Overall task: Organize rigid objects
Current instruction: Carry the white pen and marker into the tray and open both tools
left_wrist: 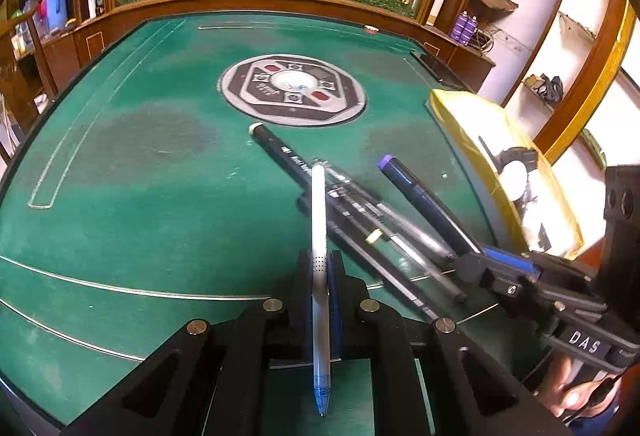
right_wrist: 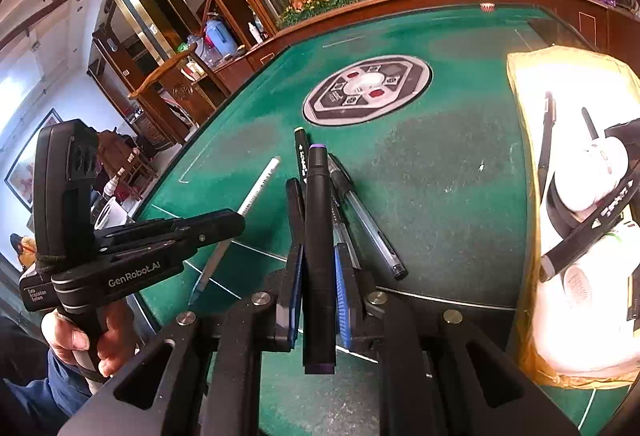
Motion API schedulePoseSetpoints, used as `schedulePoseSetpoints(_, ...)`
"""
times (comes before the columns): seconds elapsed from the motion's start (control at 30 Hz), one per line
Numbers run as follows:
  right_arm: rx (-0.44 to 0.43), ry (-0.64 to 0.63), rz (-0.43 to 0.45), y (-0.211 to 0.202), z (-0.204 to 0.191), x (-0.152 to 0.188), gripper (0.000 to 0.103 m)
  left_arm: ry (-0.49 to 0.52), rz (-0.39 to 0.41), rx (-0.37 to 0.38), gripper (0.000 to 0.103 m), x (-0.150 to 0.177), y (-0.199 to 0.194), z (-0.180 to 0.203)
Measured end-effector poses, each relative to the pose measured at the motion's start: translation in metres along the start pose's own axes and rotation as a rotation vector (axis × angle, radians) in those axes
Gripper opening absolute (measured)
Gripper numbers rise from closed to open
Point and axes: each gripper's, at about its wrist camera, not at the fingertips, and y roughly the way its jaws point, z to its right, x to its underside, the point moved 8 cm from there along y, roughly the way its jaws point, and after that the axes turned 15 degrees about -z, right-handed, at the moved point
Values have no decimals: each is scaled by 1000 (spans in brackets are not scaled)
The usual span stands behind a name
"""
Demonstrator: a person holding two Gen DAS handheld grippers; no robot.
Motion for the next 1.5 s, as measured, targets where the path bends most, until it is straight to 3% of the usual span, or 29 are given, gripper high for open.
schedulePoseSetpoints(0.23, 5, 52, 67, -28, 20, 1, 14, 52, -8, 88, 7, -14, -1, 48)
schedulePoseSetpoints(0.47, 40, 153, 156, -71, 67, 4, 14, 133, -30, 176, 7, -32, 2, 118)
schedulePoseSetpoints(0.7, 154, 266, 227, -108, 126, 14, 14, 204, -58, 240, 7, -50, 15, 189)
schedulePoseSetpoints(0.9, 213, 341, 236, -119, 165, 27, 14, 254, -102, 252, 7, -56, 40, 239)
schedulePoseSetpoints(1.23, 247, 366, 168, -107, 190, 24, 15, 230, -168, 217, 7, -64, 85, 251)
schedulePoseSetpoints(1.5, 248, 381, 157, -104, 194, 20, 17, 240, -164, 243, 7, -62, 84, 249)
